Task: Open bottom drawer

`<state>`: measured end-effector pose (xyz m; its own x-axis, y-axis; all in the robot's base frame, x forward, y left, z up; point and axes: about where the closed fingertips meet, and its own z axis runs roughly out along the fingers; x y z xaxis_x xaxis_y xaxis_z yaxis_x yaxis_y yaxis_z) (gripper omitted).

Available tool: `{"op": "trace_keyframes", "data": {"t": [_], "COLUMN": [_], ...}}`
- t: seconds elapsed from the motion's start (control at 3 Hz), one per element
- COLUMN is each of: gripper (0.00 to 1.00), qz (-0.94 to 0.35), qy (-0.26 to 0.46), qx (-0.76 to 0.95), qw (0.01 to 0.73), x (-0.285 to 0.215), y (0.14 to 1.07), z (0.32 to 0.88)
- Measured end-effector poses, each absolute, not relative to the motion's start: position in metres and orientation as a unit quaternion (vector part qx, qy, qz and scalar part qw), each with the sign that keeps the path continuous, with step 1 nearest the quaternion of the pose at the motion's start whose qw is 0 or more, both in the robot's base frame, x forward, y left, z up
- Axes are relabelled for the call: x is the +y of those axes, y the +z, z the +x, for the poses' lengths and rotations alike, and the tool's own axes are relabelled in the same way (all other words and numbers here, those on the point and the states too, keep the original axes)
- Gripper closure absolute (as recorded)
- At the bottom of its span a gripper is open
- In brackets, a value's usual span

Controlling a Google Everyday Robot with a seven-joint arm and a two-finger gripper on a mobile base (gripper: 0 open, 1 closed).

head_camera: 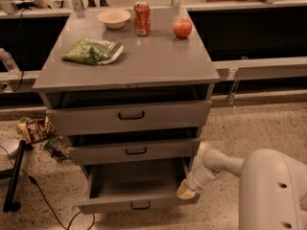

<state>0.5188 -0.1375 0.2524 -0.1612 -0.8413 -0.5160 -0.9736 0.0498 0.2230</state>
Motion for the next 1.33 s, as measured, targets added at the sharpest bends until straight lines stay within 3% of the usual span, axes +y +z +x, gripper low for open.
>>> {"op": "trace_keyframes", "data": {"t": [0.33,0.67,1.33], "gripper": [0.78,0.99,1.0], "qz": [-0.638,-0.645,-0.649], "qy": [0.264,0.254,0.232], "qx": [0.708,0.697,0.68], "qw": [0.147,0.181,0.248], "x": [-0.137,-0.128,-0.106], "y": [0.276,0.285,0.261], "z": [0.531,0.553,0.59]}}
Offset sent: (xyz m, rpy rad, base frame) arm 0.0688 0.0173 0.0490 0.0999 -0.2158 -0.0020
